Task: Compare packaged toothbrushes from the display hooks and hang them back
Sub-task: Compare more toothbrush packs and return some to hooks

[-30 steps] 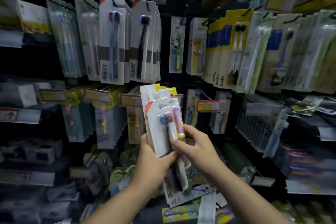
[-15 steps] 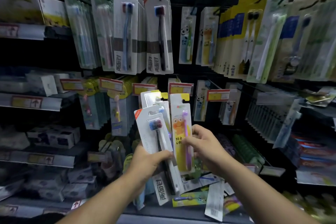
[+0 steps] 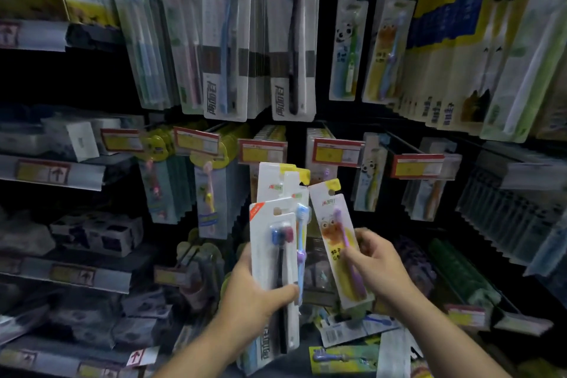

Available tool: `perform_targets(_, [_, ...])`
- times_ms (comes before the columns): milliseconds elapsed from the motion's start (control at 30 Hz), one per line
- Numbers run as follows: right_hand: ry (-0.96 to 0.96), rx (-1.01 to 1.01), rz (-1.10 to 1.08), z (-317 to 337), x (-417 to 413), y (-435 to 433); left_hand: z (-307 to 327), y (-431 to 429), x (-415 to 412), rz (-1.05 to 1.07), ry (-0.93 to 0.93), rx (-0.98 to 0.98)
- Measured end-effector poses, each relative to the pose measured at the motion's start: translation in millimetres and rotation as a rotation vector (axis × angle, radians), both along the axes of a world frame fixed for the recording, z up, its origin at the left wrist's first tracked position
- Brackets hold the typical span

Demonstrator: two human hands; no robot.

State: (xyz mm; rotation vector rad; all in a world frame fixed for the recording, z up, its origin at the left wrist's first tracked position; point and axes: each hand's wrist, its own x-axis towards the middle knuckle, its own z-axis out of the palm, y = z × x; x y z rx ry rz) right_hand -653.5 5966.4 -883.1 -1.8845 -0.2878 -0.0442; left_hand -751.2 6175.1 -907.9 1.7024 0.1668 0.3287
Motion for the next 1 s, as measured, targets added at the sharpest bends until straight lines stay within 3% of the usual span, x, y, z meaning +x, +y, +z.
perform_targets(133, [-0.126, -0.001, -0.008, -2, 19, 13, -19, 12, 16, -0.018, 0.017, 0.026])
perform_targets(467, [-0.334, 0.267, -0.119, 3, 49, 64, -29, 21, 41, -0.028, 0.027, 0.049])
perform_targets(700, [-0.332, 0.240, -0.158, 2, 47, 63, -21, 14, 35, -0.041, 0.037, 0.009])
perform_targets(867, [-0.316, 0.088, -0.090, 19, 44, 47, -18, 9, 30, 0.007, 0.066, -0.027])
perform_targets(1000, [-0.415, -0.029, -0.083, 29, 34, 40, -15, 2, 27, 0.041, 0.070, -0.064])
